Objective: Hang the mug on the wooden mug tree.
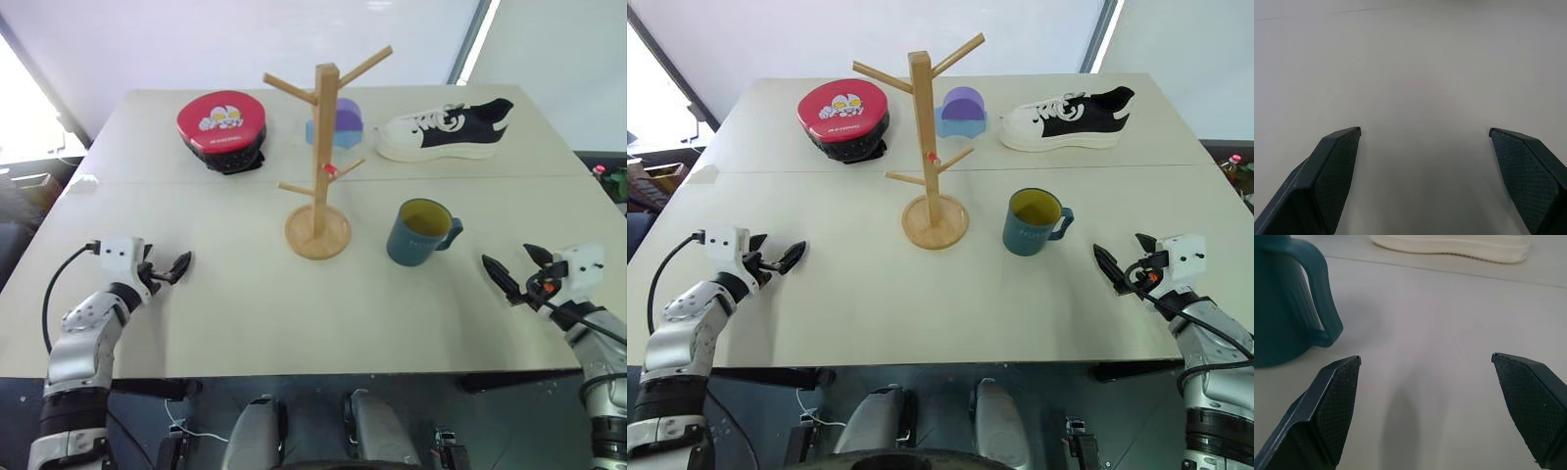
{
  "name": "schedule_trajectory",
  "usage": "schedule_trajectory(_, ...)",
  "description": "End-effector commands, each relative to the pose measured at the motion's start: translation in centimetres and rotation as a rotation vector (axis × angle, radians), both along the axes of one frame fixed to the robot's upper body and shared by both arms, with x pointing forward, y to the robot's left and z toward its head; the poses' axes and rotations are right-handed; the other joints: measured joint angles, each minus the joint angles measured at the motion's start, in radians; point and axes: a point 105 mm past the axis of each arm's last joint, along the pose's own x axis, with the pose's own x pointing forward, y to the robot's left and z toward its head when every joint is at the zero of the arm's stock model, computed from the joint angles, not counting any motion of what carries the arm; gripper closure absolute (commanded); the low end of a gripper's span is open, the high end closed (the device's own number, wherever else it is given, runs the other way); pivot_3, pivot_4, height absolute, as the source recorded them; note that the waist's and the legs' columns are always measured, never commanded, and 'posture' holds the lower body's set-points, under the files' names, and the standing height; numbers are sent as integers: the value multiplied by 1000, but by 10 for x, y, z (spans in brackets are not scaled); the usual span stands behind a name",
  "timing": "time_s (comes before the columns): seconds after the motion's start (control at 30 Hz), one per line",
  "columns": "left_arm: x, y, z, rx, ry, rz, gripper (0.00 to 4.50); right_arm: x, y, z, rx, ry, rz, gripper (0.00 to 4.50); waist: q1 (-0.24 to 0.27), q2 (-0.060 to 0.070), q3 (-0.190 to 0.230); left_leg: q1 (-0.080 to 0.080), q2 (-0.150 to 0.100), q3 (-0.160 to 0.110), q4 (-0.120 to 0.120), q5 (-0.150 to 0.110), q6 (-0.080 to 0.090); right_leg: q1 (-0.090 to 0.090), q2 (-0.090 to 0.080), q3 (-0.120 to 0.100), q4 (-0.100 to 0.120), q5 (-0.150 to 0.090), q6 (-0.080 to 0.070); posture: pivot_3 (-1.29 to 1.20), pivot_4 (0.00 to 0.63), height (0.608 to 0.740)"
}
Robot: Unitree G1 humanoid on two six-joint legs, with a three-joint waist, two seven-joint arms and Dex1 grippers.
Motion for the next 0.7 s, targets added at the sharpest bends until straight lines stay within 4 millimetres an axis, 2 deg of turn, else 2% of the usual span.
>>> schedule_trajectory(0.03,0,5,16,6,-59,24,0,3,0,12,-14,-51,8,52,1,0,0,0,0,0,0,0,0,0,0,0,0,0,0,0,150,735)
schedule_trajectory(0.27,2,0,17,-14,-57,4,0,2,1,13,-12,-55,-6,52,0,0,0,0,0,0,0,0,0,0,0,0,-1,0,0,0,150,735)
schedule_trajectory(0.33,4,-7,19,-30,-67,-32,0,2,0,13,-7,-53,-18,52,0,0,0,0,0,0,0,0,0,0,0,0,-1,0,0,0,150,735)
schedule_trajectory(0.5,-1,-43,31,-61,-102,-211,0,6,7,11,-2,-39,-4,52,0,0,0,-1,0,0,0,0,0,0,-1,0,-3,0,-1,0,150,735)
schedule_trajectory(0.7,-29,-132,35,-54,-92,-638,0,9,22,16,7,-74,36,52,-1,1,-1,-2,0,1,-5,0,0,0,-1,0,-9,1,-2,0,150,735)
